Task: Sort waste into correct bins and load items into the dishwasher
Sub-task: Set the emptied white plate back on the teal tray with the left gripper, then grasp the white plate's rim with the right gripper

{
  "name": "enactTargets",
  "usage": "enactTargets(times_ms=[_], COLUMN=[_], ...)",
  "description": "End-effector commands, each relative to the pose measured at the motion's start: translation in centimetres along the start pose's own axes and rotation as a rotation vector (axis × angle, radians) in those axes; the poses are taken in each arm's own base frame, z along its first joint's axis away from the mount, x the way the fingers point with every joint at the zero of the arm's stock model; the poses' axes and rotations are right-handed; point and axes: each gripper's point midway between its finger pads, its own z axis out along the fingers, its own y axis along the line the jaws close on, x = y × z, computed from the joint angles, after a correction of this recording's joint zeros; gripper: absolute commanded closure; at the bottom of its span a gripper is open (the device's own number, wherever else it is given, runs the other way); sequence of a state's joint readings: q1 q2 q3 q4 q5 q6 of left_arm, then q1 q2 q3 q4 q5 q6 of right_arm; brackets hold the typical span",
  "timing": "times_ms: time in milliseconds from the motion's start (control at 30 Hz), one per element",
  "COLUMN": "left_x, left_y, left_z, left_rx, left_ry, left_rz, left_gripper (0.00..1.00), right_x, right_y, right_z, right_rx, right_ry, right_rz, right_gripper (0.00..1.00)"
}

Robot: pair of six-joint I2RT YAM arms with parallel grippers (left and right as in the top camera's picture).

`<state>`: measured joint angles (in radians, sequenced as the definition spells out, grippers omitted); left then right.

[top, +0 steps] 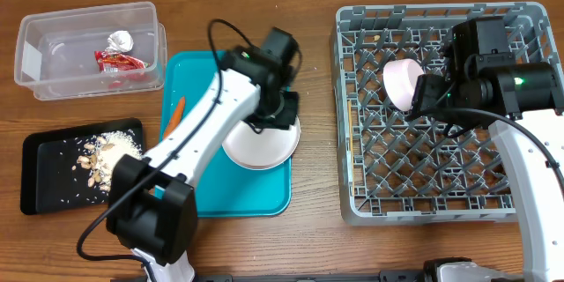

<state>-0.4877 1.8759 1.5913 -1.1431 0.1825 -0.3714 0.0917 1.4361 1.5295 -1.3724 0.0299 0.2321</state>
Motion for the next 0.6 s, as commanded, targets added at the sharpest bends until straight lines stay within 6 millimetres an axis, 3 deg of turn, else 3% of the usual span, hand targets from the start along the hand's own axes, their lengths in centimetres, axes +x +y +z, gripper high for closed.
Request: enactTargets(times_ms=[0, 133, 167, 200, 233, 267, 333, 467, 533, 567], left_x=[-1.9, -1.5, -1.0, -0.7, -0.3, 0.5, 1.7, 3.6, 3.8, 3.8], left_y=[6.3, 11.3, 13.5, 14.9, 16.0, 18.4, 20.8, 24.3, 24.9, 24.9], left_z=[-6.2, -10.7, -12.3, -13.2, -13.9, -15.1, -15.9, -16.5, -16.7, -16.7], left_rx=[-0.118, -0.134, -0.140, -0.145, -0.149, -0.160, -0.171, -0.180, -0.182, -0.182], left_ry=[-0.098, -0.167, -0.199, -0.213, -0.223, -0.238, -0.238, -0.221, -0.223, -0.223], left_rz=[-0.138, -0.280, -0.345, -0.381, -0.410, -0.480, -0.559, -0.688, -0.707, -0.708], left_gripper=[0.73, 0.71, 0.68, 0.59, 0.57, 0.51, 0.47, 0.41, 0.39, 0.36], right_x=[0.2, 0.4, 0.4, 0.5, 0.5, 0.7, 1.3, 3.3, 4.7, 5.2], right_y=[1.8, 6.1, 7.8, 9.0, 9.9, 12.5, 15.4, 19.6, 21.5, 22.0], right_z=[0.1, -0.6, -0.9, -1.1, -1.2, -1.3, -0.7, 3.3, 6.2, 8.7], right_rx=[-0.104, -0.294, -0.344, -0.370, -0.384, -0.422, -0.444, -0.405, -0.393, -0.341], right_ry=[0.018, 0.013, -0.001, -0.014, -0.025, -0.049, -0.055, 0.014, 0.074, 0.106], right_rz=[-0.077, -0.150, -0.186, -0.216, -0.237, -0.306, -0.372, -0.423, -0.459, -0.436], right_gripper=[0.32, 0.31, 0.30, 0.29, 0.28, 0.28, 0.28, 0.27, 0.28, 0.29])
